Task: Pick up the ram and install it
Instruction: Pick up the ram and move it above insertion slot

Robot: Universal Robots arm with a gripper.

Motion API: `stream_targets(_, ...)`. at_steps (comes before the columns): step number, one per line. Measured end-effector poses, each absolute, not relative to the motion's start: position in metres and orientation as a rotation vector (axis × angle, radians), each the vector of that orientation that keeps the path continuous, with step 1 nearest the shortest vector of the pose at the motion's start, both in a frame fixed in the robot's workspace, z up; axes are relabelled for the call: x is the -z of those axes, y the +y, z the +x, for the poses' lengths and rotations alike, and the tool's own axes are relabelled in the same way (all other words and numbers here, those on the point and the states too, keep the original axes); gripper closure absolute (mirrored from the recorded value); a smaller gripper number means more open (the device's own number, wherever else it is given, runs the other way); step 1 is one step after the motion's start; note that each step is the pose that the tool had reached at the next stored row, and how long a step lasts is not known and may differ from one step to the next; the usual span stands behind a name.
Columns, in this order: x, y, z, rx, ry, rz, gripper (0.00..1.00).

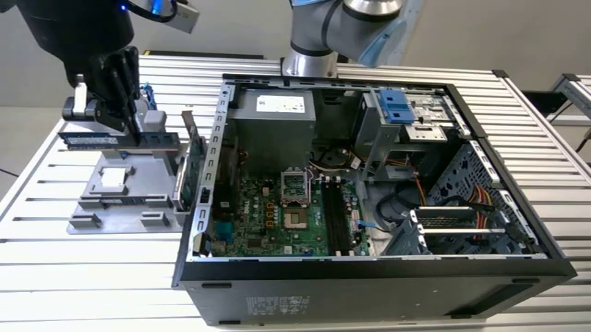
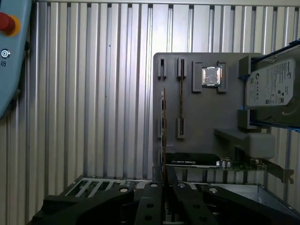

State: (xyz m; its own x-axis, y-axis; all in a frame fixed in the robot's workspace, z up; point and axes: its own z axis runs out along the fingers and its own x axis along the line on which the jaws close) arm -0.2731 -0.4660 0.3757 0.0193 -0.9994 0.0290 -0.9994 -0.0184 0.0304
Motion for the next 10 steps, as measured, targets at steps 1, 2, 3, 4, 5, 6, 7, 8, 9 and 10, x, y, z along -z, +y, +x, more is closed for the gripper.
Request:
stream_targets(1,-0.3757,-0.4660,-0.2721,0.001,-2.171,2.212,1.00)
stream_targets(2,-0.3757,-0.4661,-0.2714,0.001,-2.171,2.212,1.00)
stream_targets(3,-0.3757,-0.4660,-0.2705,0.001,-2.171,2.212,1.00)
stream_targets(4,-0.3757,-0.4660,-0.2696,0.001,-2.171,2.212,1.00)
stream_targets(5,-0.3757,-0.4661,-0.2687,0.001,-2.171,2.212,1.00)
stream_targets(6,-0.3757,-0.4660,-0.2681,0.001,-2.171,2.212,1.00)
stream_targets(7,-0.3757,-0.4659,-0.2676,0.001,-2.171,2.212,1.00)
stream_targets(8,-0.3757,-0.4658,-0.2672,0.001,-2.171,2.212,1.00)
stream_targets(9,-0.3757,-0.4657,-0.2668,0.001,-2.171,2.212,1.00)
stream_targets(10,-0.3757,-0.4657,-0.2662,0.001,-2.171,2.212,1.00)
